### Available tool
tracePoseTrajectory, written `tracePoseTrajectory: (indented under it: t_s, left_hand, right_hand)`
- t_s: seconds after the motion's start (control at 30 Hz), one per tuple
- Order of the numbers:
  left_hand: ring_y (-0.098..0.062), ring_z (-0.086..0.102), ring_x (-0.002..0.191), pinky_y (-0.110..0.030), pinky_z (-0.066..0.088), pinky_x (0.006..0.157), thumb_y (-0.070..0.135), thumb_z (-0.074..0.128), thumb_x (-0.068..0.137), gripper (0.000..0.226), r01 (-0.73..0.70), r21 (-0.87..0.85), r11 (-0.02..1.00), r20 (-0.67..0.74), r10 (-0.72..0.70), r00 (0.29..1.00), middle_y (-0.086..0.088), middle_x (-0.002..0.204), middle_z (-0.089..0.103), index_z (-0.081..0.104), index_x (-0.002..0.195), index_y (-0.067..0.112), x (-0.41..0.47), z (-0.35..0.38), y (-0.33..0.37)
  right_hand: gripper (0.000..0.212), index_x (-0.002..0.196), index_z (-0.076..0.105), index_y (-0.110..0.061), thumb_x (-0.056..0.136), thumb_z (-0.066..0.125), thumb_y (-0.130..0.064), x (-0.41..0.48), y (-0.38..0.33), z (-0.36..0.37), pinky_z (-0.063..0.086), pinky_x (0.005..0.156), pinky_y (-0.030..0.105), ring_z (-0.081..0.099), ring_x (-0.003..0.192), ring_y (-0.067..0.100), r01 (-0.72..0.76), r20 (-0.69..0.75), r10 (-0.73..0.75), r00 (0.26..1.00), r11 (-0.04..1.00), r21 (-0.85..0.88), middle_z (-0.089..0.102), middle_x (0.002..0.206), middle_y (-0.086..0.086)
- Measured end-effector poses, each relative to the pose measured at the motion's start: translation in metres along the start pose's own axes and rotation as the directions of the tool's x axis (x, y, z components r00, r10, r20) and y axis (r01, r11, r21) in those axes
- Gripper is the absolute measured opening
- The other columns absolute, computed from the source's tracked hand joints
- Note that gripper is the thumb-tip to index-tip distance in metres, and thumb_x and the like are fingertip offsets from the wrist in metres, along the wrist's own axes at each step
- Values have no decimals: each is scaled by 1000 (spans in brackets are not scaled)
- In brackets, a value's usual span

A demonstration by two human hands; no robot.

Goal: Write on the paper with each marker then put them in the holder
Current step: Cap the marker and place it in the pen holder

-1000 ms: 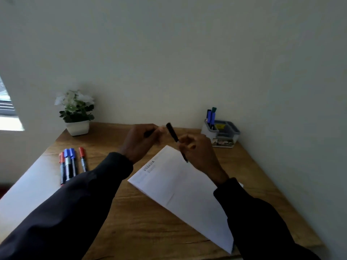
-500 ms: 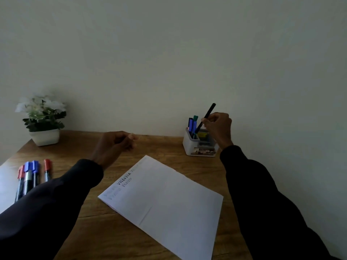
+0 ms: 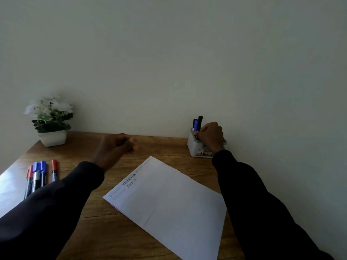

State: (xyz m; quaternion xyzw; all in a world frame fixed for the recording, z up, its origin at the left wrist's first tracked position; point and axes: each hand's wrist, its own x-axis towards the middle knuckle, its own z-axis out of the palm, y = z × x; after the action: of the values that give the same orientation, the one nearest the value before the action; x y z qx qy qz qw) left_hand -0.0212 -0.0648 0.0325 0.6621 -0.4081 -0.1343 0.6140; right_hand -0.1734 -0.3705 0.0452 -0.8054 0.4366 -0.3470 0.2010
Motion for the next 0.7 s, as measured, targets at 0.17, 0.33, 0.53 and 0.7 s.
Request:
tracePoseTrajectory:
  t_s: [0.17,0.33,0.53,0.7]
  left_hand:
    - [-18,70,79,-18,56,70,10,59,93,18,-13,-3,1000,-15,13,1000,-11,84,73,70,105,1,-2,-6,-2]
    - [-12,70,77,-15,55,67,11,60,93,17,4,-2,1000,-25,-4,1000,-10,85,73,70,104,4,-4,-12,-5]
    - [-16,70,78,-17,56,69,13,62,91,17,15,-4,1000,-47,-15,999,-11,84,73,71,104,6,-8,-23,-8]
    - [-12,69,71,-16,55,65,12,62,91,12,37,9,999,-66,-37,997,-8,81,73,71,99,11,-21,-39,-11]
  right_hand:
    - [27,84,78,0,75,87,-24,-2,-3,2,46,62,25,73,77,25,11,9,-11,1000,999,-36,76,84,14]
    - [20,88,77,0,82,83,-18,-7,-8,1,42,61,24,60,67,15,-7,-26,6,1000,998,-65,75,85,13]
    - [11,83,79,-5,85,76,-15,-16,-15,1,51,62,26,73,79,26,59,-85,-65,994,996,-66,77,85,13]
    - [5,82,76,-7,85,79,-10,-48,-39,10,45,58,6,60,63,3,194,19,-199,980,969,152,69,75,-2]
